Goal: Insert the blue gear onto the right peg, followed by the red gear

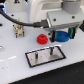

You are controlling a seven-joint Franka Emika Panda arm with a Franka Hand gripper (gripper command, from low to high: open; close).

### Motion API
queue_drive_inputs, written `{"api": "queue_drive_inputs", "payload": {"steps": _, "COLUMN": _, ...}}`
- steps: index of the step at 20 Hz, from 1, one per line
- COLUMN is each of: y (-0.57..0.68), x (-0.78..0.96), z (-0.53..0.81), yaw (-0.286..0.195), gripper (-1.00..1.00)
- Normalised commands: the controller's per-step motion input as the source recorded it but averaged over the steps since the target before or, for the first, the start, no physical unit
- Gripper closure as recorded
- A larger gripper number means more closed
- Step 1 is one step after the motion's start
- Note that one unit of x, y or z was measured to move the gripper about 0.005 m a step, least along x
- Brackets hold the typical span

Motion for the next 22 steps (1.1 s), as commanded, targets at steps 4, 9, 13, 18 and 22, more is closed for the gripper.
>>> {"api": "queue_drive_inputs", "payload": {"steps": 4, "y": -0.30, "x": 0.57, "z": 0.05, "yaw": 0.000, "gripper": 1.00}}
{"api": "queue_drive_inputs", "payload": {"steps": 9, "y": -0.26, "x": 0.41, "z": -0.02, "yaw": 0.000, "gripper": 1.00}}
{"api": "queue_drive_inputs", "payload": {"steps": 13, "y": -0.30, "x": 0.17, "z": -0.06, "yaw": 0.000, "gripper": 1.00}}
{"api": "queue_drive_inputs", "payload": {"steps": 18, "y": -0.10, "x": 0.08, "z": 0.02, "yaw": 0.000, "gripper": 1.00}}
{"api": "queue_drive_inputs", "payload": {"steps": 22, "y": -0.05, "x": 0.06, "z": 0.09, "yaw": 0.000, "gripper": 1.00}}
